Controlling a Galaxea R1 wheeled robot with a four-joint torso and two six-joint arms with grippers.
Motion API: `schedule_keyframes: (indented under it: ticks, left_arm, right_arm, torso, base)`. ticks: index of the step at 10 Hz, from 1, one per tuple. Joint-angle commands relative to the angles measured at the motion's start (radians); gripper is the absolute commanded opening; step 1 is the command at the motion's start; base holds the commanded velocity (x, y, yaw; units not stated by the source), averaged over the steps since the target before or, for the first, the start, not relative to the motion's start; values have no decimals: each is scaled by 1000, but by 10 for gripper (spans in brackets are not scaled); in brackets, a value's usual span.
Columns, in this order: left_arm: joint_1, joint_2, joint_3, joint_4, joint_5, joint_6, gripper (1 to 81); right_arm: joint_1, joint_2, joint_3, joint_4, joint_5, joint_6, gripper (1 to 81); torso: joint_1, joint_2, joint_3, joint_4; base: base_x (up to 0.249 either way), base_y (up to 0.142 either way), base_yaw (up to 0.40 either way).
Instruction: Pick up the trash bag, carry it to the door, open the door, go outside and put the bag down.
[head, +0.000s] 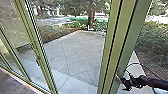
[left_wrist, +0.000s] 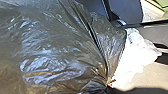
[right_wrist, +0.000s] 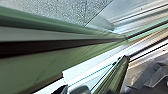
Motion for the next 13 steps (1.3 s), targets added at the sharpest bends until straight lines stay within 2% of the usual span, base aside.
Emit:
schedule_keyframes:
  ticks: [1,3,6,8,11,13]
  left_arm:
    - [-19,-4,4,-6,82,11,10]
    - [-17,-4,4,-4,82,12,10]
    - [-16,-3,5,-4,82,12,10]
    - [-16,1,5,-4,82,12,10]
    - [-16,1,5,-4,82,13,10]
    - [-16,4,7,-4,82,13,10]
  right_arm:
    - [217,-57,15,-12,-17,9,811]
    - [260,-100,53,-50,-31,11,811]
    - [330,-148,76,-180,-72,11,811]
    - [361,-179,128,-242,-95,11,811]
    - [402,-228,208,-294,-100,11,811]
    - [442,-269,272,-316,-137,11,811]
  torso:
    - [0,0,0,0]
    - [0,0,0,0]
    - [-2,0,-1,0]
    - [-2,0,-1,0]
    - [-2,0,-1,0]
    - [-2,0,-1,1]
  base:
    - [0,0,0]
    - [0,0,0]
    - [0,0,0]
    - [0,0,0]
    - [0,0,0]
    - [0,0,0]
